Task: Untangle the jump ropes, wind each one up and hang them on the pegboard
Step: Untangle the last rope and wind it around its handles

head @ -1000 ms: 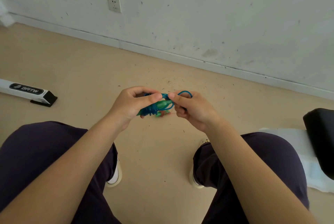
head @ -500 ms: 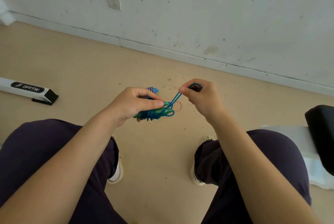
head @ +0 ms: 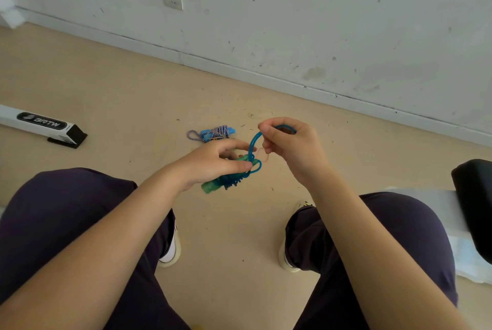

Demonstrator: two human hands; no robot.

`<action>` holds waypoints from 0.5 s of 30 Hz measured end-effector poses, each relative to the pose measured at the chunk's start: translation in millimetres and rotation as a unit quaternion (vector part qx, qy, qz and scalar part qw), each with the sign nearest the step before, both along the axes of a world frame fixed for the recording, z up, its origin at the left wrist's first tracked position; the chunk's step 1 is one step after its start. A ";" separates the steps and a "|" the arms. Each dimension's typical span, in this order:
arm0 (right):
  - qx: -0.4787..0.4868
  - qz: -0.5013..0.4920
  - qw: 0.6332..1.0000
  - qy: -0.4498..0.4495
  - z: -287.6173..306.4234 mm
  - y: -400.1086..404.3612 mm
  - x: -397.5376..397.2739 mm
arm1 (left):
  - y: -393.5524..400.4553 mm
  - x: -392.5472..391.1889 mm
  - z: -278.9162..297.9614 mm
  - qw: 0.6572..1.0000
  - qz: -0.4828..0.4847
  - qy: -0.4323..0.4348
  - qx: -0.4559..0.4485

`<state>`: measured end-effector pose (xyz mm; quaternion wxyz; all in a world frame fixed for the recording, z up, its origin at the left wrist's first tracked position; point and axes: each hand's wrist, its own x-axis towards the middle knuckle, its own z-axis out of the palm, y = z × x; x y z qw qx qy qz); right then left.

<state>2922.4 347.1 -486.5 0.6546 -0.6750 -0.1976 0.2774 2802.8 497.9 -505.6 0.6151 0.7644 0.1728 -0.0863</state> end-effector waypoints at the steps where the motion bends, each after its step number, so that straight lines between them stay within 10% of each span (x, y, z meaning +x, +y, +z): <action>1: 0.010 0.011 1.000 0.010 0.2 0.1 -0.5 | -0.7 -0.8 1.4 1.000 -0.007 0.002 -0.013; 15: 0.071 -0.015 0.989 0.126 -3.9 -4.8 4.9 | -10.5 -1.5 7.9 1.000 0.006 -0.013 -0.028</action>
